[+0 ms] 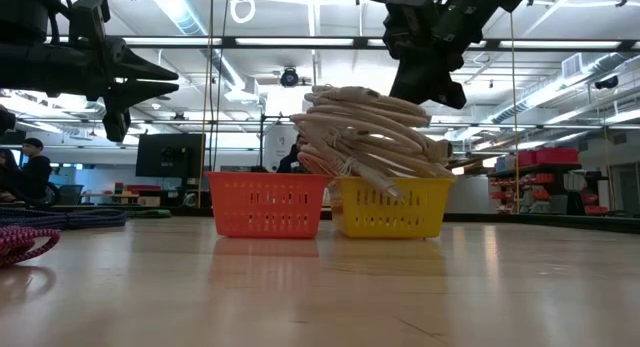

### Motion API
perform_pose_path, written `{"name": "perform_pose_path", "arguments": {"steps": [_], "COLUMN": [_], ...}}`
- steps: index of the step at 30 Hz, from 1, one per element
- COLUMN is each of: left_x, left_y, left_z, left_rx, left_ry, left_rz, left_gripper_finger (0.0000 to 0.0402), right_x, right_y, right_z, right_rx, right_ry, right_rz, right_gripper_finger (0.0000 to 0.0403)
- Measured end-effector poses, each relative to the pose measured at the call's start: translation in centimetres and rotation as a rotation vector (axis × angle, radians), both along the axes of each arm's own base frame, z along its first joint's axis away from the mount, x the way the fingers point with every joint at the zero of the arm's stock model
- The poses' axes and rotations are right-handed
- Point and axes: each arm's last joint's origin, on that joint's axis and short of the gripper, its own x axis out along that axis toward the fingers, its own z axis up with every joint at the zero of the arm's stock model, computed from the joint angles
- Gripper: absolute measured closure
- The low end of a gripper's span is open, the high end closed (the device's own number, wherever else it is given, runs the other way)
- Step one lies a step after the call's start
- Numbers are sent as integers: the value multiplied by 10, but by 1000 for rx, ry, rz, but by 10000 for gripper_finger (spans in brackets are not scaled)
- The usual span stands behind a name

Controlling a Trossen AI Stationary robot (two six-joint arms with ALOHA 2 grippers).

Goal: Pick & Place USB Port
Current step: Put the brown HDMI cable into the yellow bin, then put the green charger cable into the orange bin

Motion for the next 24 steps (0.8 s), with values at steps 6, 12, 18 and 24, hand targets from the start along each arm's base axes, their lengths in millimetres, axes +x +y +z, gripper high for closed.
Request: {"name": "perform_pose_path", "arguments": {"steps": [6, 12, 18, 24], "left_x": [0, 0, 0, 0], "left_y": [0, 0, 0, 0], "left_z": [0, 0, 0, 0], "left_rx": [0, 0, 4, 6], "left_ry": [0, 0, 1, 2], "left_rz": [0, 0, 0, 0], "left_gripper_finger": [333, 333, 333, 333], "right_x": [0, 0, 1, 1], "right_y": [-9, -8, -10, -10], "right_z": [1, 1, 1, 2], "right_rx": [8, 7, -20, -23], "right_ry": [-12, -15, -23, -28], "right_rz": [-32, 6, -15, -14], "right_gripper_finger": [342, 342, 342, 342]}}
